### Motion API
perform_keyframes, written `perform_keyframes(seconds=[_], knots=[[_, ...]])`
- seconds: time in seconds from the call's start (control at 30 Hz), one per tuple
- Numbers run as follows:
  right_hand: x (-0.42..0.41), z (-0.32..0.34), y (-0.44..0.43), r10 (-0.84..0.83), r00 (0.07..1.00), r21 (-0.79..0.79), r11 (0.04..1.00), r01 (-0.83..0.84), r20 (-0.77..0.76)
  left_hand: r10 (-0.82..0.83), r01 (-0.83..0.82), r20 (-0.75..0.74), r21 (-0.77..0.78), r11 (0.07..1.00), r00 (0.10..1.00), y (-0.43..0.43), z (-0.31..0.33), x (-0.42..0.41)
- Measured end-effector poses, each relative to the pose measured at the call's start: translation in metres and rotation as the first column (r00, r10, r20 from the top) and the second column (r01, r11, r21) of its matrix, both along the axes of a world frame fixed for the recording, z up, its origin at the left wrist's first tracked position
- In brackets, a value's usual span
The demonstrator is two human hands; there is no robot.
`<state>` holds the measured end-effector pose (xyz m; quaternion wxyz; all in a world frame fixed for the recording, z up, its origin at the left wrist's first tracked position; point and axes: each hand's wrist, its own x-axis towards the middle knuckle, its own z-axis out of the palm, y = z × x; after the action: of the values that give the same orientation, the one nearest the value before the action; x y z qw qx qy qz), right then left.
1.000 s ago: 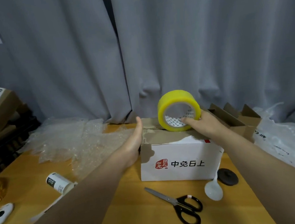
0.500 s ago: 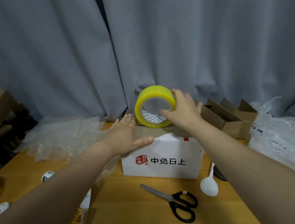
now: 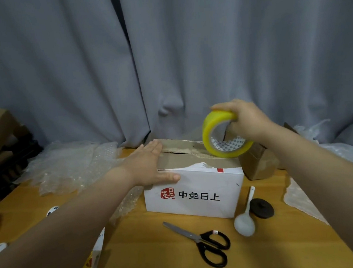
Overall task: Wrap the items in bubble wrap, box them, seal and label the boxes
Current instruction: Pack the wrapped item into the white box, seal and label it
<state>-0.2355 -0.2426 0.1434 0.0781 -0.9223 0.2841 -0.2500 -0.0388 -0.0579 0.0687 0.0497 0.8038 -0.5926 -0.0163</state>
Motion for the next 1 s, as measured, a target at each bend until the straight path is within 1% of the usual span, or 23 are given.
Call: perform_keyframes(seconds=[0.1,0.17,0.23,0.37,0.47,0.57,0.63,0.73,0.87,0.93,1.0], knots=[[0.0,-0.007,0.003,0.039,0.991,0.048,0.998,-0.045,0.126,0.0,-0.002,0.073,0.027,1.0,0.997,-0.007,0.006,-0.005],[0.0,-0.01,0.003,0.08,0.982,0.058,0.994,-0.091,0.173,-0.014,0.012,0.056,0.046,0.999,0.998,-0.013,0.008,-0.009],[0.001,-0.009,0.003,0.112,0.98,0.044,0.992,-0.121,0.165,-0.039,0.039,-0.004,0.06,0.997,0.999,-0.021,0.008,-0.018],[0.013,-0.004,0.008,0.129,0.991,-0.02,0.992,-0.128,0.045,-0.102,0.104,-0.059,0.038,0.994,0.993,-0.034,0.005,-0.034],[0.017,0.01,0.011,0.107,0.988,-0.027,0.994,-0.11,-0.112,-0.116,0.118,-0.043,0.042,0.992,0.992,-0.035,0.003,-0.033],[0.013,0.028,0.013,0.018,0.936,-0.107,0.993,-0.059,-0.353,-0.142,0.144,-0.041,0.067,0.987,0.989,-0.037,0.004,-0.033],[0.01,0.034,0.015,-0.012,0.897,-0.134,0.99,-0.053,-0.441,-0.172,0.176,-0.045,0.094,0.98,0.984,-0.043,0.006,-0.034],[0.006,0.036,0.014,-0.039,0.862,-0.128,0.991,-0.03,-0.506,-0.216,0.221,-0.052,0.137,0.966,0.975,-0.057,0.01,-0.029],[0.004,0.035,0.009,-0.072,0.835,-0.121,0.993,0.006,-0.545,-0.261,0.271,-0.084,0.162,0.949,0.962,-0.078,0.009,-0.017],[0.004,0.034,0.004,-0.105,0.831,-0.145,0.989,0.029,-0.546,-0.276,0.289,-0.095,0.169,0.942,0.956,-0.085,0.009,-0.011],[-0.002,0.036,-0.003,-0.1,0.867,-0.113,0.992,0.051,-0.489,-0.3,0.311,-0.087,0.182,0.933,0.95,-0.091,0.011,-0.006]])
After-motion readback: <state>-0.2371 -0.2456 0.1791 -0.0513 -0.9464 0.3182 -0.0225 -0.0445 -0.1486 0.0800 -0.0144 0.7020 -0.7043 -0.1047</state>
